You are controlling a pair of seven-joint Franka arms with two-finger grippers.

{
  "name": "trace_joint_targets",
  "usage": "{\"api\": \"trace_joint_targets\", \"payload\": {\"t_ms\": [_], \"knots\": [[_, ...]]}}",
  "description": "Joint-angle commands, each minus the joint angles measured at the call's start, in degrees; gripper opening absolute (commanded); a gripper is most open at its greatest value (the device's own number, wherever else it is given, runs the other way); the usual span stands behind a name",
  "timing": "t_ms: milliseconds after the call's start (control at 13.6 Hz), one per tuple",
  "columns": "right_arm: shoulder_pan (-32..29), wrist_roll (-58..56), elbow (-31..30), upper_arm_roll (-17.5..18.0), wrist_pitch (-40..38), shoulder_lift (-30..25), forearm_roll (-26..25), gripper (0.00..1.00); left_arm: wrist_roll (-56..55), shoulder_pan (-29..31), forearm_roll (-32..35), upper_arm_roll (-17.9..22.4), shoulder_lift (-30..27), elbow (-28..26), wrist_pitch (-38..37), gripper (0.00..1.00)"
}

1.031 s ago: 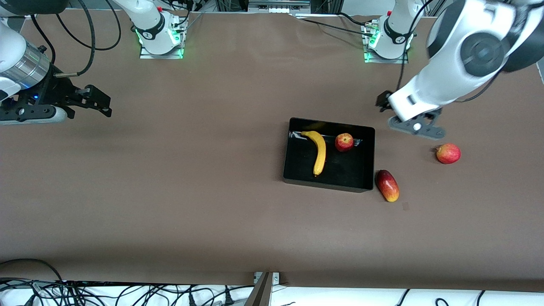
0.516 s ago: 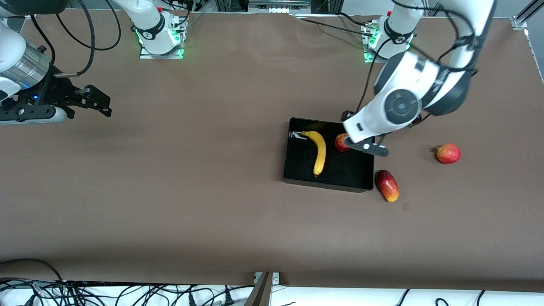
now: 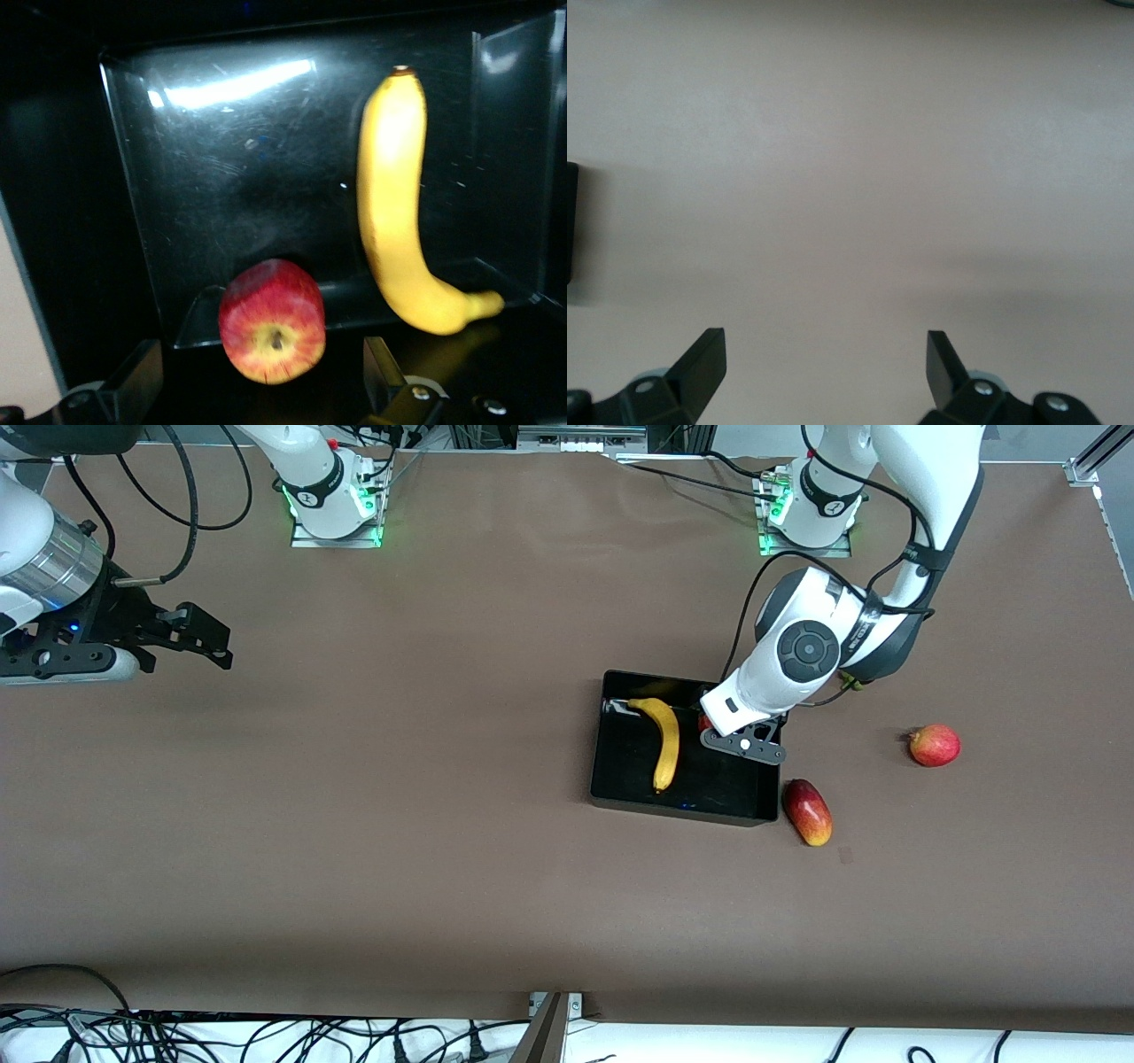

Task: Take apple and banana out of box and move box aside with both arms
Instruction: 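Reach the left gripper down to the red apple in the tray, then close the left gripper on the red apple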

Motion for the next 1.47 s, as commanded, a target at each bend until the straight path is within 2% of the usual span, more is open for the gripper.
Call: {"api": "trace_joint_targets", "payload": {"t_ms": [0,147,368,884,1178,1252,1326,1399], "knots": [[0.0,-0.3,1.0,0.0,0.0,0.4,-0.9,1.0,-8.2,-0.1,6.9,-0.1,1.3,-1.3,1.6,1.0],[0.0,-0.3,1.0,-0.1,-0.1,0.4,-0.9,1.0,-10.7,-0.4,9.5,-0.1,2.8,-1.9,2.3,1.0],[-0.1,-0.3,1.0,-0.1,-0.2,0.4,-0.9,1.0,-10.9,-0.9,9.5,-0.2,5.2,-2.0,5.4,1.0],[-0.1,-0.2,1.0,-0.1,-0.3,0.4,-0.9,1.0,-11.9,-1.2,9.5,-0.2,5.0,-1.9,5.1,1.0],[-0.1,-0.2,1.0,-0.1,-0.3,0.4,-0.9,1.0,-11.1,-1.2,9.4,-0.1,5.2,-1.9,1.7,1.0],[-0.1,-0.2,1.0,-0.1,-0.3,0.4,-0.8,1.0,-11.1,-1.1,9.4,-0.1,4.9,-1.8,0.0,0.79],[-0.1,-0.2,1.0,-0.1,-0.3,0.4,-0.9,1.0,-11.8,-1.1,9.4,-0.1,4.5,-1.7,-1.1,0.35],[-0.1,-0.2,1.0,-0.1,-0.3,0.4,-0.9,1.0,-11.8,-1.2,9.5,-0.2,4.3,-1.0,-2.8,0.15]]}}
